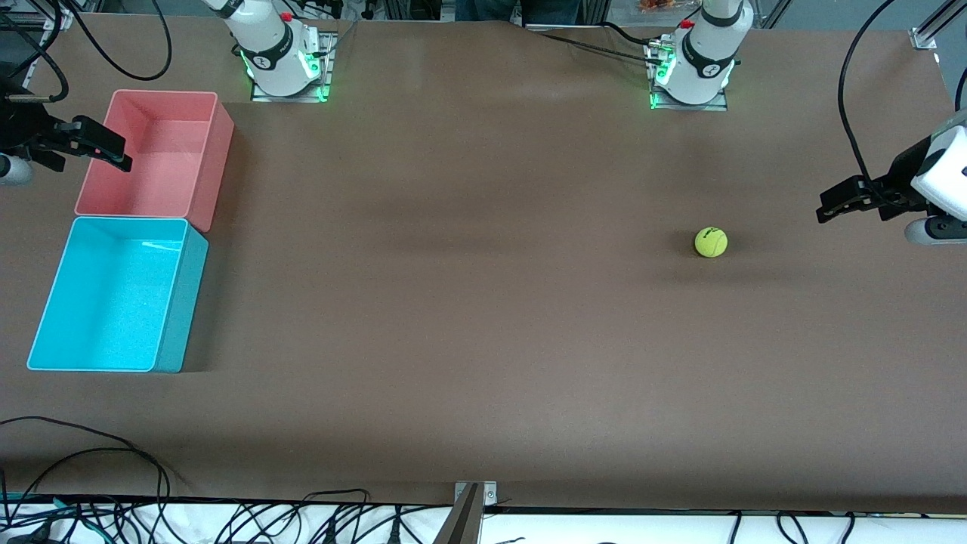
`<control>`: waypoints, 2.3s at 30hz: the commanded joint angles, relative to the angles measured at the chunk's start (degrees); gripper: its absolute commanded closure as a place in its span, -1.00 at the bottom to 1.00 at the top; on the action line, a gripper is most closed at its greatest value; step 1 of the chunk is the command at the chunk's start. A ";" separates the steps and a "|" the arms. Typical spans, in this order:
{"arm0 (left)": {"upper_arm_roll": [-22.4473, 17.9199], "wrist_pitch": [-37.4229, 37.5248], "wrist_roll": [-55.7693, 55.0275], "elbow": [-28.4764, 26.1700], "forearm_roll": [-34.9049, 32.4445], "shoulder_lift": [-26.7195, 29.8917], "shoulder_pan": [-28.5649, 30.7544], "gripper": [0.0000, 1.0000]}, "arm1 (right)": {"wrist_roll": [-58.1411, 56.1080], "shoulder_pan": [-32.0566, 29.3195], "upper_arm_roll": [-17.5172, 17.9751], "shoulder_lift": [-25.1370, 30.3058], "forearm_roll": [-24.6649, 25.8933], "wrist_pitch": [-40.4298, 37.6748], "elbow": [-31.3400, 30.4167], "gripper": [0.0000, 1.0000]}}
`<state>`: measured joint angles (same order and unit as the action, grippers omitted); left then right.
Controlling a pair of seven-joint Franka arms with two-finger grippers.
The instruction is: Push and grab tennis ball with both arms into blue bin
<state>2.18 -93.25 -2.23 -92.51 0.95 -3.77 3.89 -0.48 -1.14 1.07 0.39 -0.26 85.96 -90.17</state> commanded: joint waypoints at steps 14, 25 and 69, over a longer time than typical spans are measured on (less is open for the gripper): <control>0.20 0.87 0.65 1.19 0.37 -0.63 0.16 -1.00 | -0.13 0.08 0.43 0.49 -0.53 -1.15 0.44 -1.00; 0.20 0.87 0.65 1.19 0.37 -0.63 0.16 -1.00 | -0.04 0.08 0.69 0.49 -0.44 -1.59 0.44 -1.00; 0.20 0.87 0.74 1.19 0.37 -0.63 0.16 -1.00 | -0.13 0.08 0.60 0.58 -0.53 -2.47 0.44 -1.00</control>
<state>2.25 -93.25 -2.23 -92.51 0.95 -4.03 3.88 -0.48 -1.13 1.68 0.44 -0.26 84.68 -90.17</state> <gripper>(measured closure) 0.000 0.000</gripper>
